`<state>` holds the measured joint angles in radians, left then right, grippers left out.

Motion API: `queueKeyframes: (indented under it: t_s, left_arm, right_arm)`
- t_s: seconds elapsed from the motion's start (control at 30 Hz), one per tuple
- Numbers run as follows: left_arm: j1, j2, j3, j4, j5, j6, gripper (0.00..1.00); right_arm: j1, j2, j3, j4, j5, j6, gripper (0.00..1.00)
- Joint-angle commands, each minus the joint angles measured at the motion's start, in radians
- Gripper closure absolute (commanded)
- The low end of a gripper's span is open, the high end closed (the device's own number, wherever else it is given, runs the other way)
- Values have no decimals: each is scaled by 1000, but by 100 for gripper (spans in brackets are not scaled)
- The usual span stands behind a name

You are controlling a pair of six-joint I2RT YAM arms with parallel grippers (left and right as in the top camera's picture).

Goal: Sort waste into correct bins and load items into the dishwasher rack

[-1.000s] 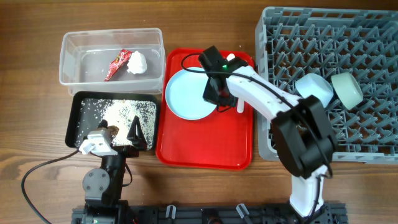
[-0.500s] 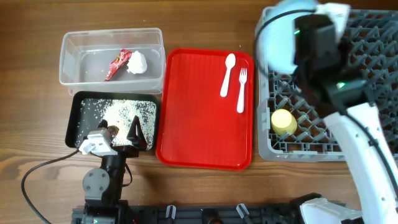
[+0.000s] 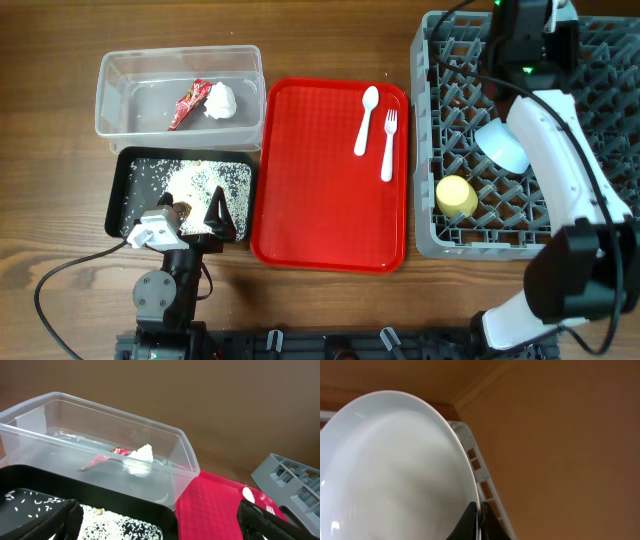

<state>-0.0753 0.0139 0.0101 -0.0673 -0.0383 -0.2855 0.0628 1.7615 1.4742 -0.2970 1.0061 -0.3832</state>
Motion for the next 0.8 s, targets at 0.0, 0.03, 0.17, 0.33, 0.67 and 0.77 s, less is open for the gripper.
queueKeyframes:
  t_s: [0.0,0.03,0.17,0.33,0.67,0.77]
  left_arm:
    - [8,-7,-5,0,4,17,0]
    - [8,-7,-5,0,4,17,0]
    - [8,-7,-5,0,4,17,0]
    - [8,-7,-5,0,4,17,0]
    - [8,-7,-5,0,4,17,0]
    - [8,-7,-5,0,4,17,0]
  right_arm:
    - [7,64,6,68,44,-201,96]
    - [16,75,6,82,44,-220,96]
    - [80,74,6,103,43,-216,80]
    - [238,69,6,72,63,-154,50]
    - [488,18,7,-399,-1081,586,37]
    - [460,22,8,-414,-1052,649,46]
